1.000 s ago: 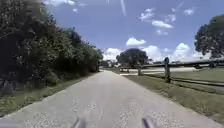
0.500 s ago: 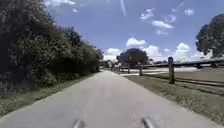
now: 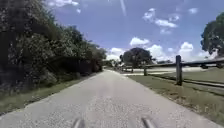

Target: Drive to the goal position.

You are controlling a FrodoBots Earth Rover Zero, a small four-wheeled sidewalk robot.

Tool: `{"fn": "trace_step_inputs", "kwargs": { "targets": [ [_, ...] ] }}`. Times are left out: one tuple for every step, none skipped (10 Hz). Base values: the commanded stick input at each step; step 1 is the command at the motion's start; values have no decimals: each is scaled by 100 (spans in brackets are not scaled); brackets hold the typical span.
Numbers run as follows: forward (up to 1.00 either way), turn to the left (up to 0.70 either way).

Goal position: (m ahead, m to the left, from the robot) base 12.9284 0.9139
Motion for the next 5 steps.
{"fn": "trace_step_inputs", "kwargs": {
  "targets": [
    [50, 0],
    [50, 0],
    [50, 0],
    [50, 0],
    [50, 0]
  ]
}}
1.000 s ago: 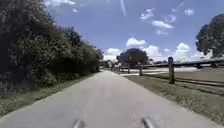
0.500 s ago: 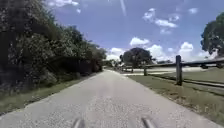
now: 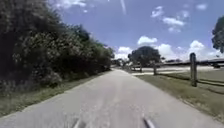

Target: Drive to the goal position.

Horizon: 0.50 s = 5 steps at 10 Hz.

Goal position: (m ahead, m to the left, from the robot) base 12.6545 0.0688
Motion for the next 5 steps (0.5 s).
{"fn": "trace_step_inputs", "kwargs": {
  "targets": [
    [50, 0],
    [50, 0],
    [50, 0],
    [50, 0],
    [50, 0]
  ]
}}
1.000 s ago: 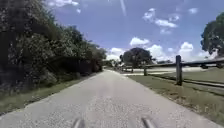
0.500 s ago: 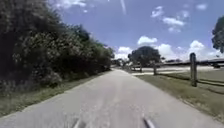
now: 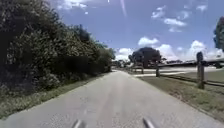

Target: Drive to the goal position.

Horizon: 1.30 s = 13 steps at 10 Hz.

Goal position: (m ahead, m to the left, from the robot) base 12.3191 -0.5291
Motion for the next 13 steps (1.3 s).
{"fn": "trace_step_inputs", "kwargs": {
  "targets": [
    [50, 0],
    [50, 0],
    [50, 0],
    [50, 0],
    [50, 0],
    [50, 0],
    [50, 0],
    [50, 0],
    [50, 0],
    [50, 0],
    [50, 0],
    [50, 0],
    [50, 0]
  ]
}}
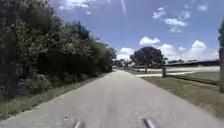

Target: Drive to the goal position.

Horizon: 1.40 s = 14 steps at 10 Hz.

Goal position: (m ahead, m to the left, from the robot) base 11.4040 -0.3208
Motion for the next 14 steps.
{"fn": "trace_step_inputs", "kwargs": {
  "targets": [
    [50, 0],
    [50, 0],
    [50, 0],
    [50, 0],
    [50, 0],
    [50, 0],
    [50, 0],
    [50, 0],
    [50, 0],
    [50, 0],
    [50, 0],
    [50, 0],
    [50, 0],
    [50, 0]
  ]
}}
